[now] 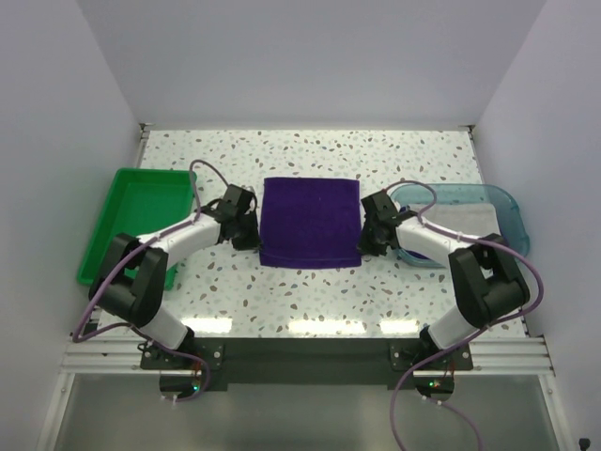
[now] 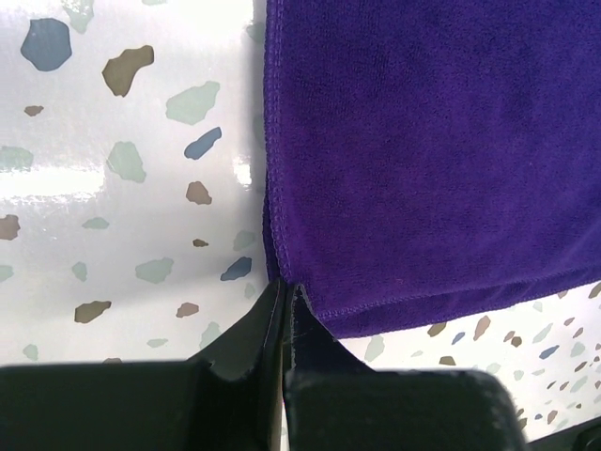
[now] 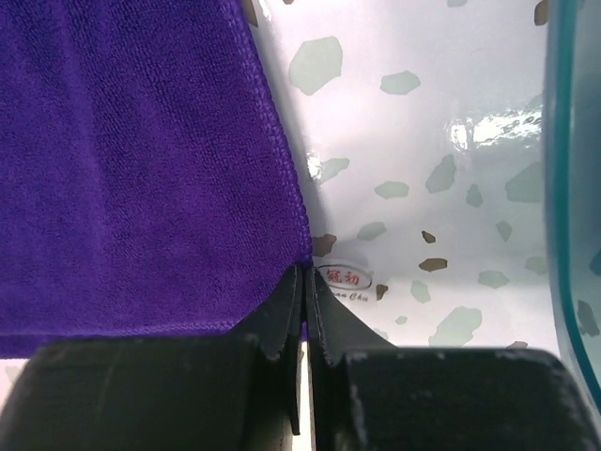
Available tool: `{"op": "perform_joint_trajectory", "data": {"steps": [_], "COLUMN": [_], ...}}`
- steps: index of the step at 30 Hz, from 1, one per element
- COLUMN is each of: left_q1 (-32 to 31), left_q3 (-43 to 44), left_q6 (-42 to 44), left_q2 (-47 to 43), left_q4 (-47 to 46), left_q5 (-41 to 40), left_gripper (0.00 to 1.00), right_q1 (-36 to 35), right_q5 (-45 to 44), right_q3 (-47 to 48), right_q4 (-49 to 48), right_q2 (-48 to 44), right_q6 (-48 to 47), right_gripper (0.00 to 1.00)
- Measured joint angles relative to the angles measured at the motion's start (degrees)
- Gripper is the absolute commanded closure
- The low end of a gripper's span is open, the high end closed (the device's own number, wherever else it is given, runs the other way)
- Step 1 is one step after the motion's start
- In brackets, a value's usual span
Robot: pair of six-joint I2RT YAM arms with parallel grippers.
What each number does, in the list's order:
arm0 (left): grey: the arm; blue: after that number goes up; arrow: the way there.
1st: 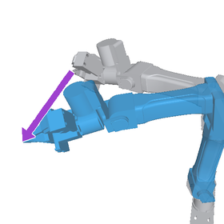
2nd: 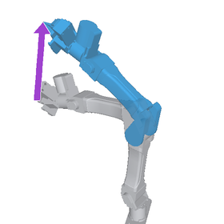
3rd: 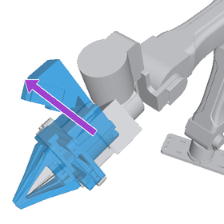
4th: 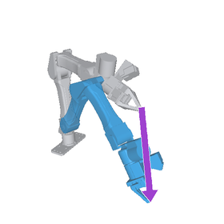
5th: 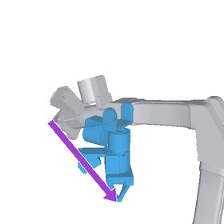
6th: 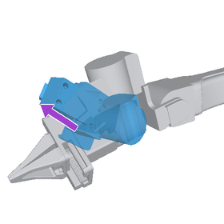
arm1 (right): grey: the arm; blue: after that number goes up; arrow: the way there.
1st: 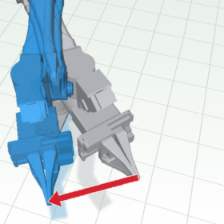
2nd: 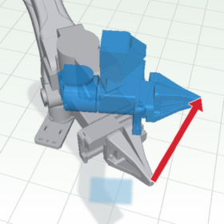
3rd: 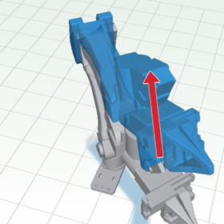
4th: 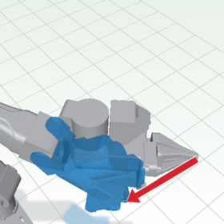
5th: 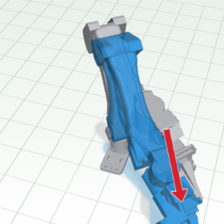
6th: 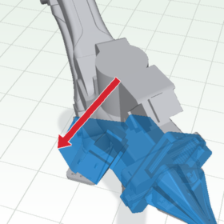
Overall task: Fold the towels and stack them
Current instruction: Fold the towel
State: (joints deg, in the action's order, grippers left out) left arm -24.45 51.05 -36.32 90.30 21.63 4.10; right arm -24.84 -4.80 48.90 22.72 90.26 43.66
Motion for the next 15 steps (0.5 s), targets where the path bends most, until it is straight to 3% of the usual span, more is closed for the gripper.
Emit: {"op": "perform_joint_trajectory", "data": {"steps": [15], "left_q1": [0.0], "left_q3": [7.45], "left_q6": [1.73], "left_q2": [-1.7], "left_q4": [7.21], "left_q5": [-1.53], "left_gripper": [1.0], "right_q1": [0.0], "right_q5": [-0.39], "right_q3": [8.24], "right_q4": [8.17], "right_q2": [-2.54], "right_q6": [-4.72], "right_gripper": [1.0]}}
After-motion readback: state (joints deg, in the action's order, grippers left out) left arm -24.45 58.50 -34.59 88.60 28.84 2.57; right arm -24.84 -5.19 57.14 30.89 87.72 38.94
